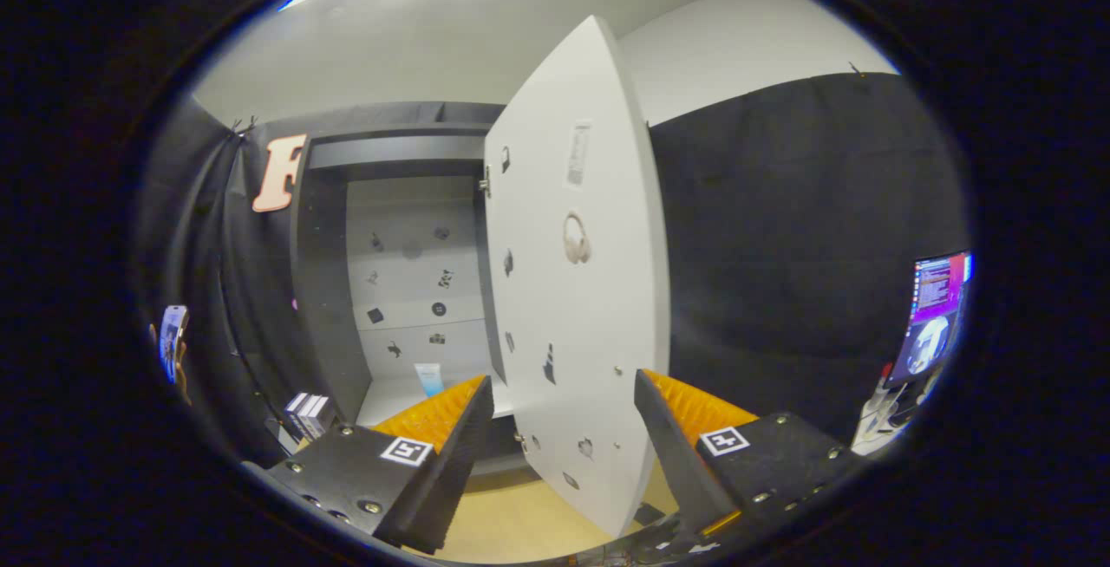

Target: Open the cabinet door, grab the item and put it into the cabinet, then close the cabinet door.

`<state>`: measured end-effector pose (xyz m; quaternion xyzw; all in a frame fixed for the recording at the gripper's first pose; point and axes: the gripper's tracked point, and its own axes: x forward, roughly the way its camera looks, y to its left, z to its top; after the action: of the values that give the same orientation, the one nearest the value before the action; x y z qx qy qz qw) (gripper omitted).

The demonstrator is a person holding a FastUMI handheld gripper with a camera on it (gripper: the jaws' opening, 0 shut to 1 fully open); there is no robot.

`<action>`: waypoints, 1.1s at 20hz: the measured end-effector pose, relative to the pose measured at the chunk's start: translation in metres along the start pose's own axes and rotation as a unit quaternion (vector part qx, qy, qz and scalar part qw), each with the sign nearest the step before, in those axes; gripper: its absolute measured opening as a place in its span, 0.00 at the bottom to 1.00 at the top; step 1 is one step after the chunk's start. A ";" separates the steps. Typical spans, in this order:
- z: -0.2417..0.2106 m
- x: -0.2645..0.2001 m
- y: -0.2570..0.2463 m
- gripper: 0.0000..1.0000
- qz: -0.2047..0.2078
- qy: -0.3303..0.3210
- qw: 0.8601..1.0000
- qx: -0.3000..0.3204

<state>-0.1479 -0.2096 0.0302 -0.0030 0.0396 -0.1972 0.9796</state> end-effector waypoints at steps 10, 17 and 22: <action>0.000 0.013 -0.110 0.96 -0.144 -0.012 0.989 -0.023; 0.004 0.039 -0.105 0.94 -0.108 -0.012 0.994 -0.033; 0.003 0.039 -0.088 0.94 -0.062 -0.003 0.998 -0.034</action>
<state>-0.1456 -0.3060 0.0317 -0.0390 0.0434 -0.2556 0.9650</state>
